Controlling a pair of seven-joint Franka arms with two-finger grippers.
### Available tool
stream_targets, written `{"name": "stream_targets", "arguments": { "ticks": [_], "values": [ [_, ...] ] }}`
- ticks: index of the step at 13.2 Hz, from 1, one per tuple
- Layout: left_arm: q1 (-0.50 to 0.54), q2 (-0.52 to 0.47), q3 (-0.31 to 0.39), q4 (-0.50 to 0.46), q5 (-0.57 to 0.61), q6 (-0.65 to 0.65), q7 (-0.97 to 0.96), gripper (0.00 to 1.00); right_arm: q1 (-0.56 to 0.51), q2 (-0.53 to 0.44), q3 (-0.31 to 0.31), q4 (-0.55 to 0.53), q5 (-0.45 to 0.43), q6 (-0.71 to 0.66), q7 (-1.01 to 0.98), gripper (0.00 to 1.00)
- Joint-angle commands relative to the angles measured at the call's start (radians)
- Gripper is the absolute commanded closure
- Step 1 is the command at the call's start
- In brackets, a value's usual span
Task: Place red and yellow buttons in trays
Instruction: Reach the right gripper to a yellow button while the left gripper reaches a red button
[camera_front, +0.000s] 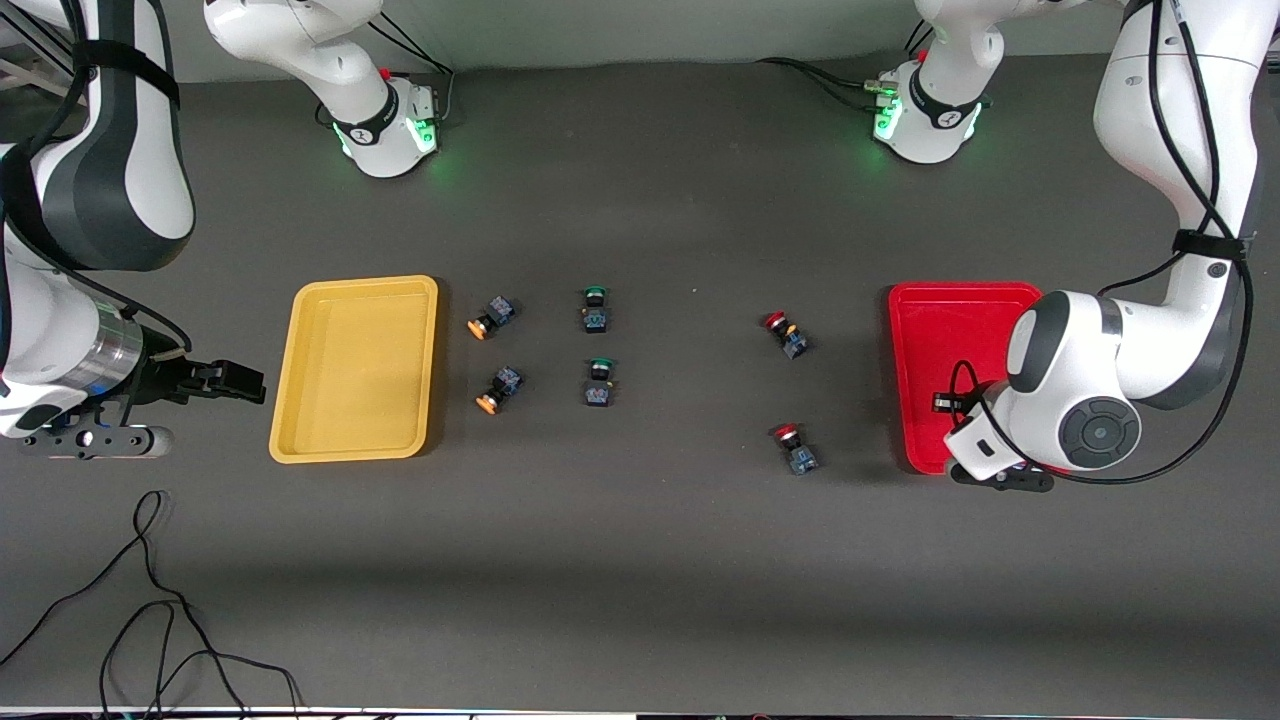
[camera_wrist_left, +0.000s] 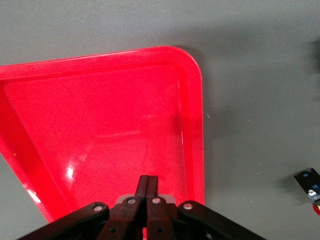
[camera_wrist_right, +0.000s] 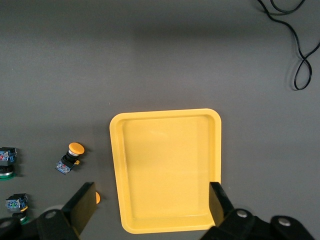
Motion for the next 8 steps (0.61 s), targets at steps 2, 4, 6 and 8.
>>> {"name": "stream_targets", "arguments": {
  "ticks": [2,4,6,8],
  "values": [
    [0.003,-0.009,0.003,0.01,0.021,0.003,-0.029,0.01,0.001,-0.005,-0.006,0.006,0.012,-0.003,-0.012,0.0],
    [0.004,-0.113,0.003,-0.004,0.016,-0.03,-0.032,0.0,0.006,-0.005,-0.003,0.008,0.017,-0.003,-0.011,0.0],
    [0.009,-0.239,0.005,-0.054,0.016,-0.019,-0.029,0.0,0.015,-0.006,0.006,0.006,0.021,-0.004,-0.009,0.0],
    [0.01,-0.355,0.008,-0.056,0.008,-0.03,-0.028,0.0,0.059,-0.003,0.006,0.0,0.038,-0.004,-0.003,0.0]
  ]
}}
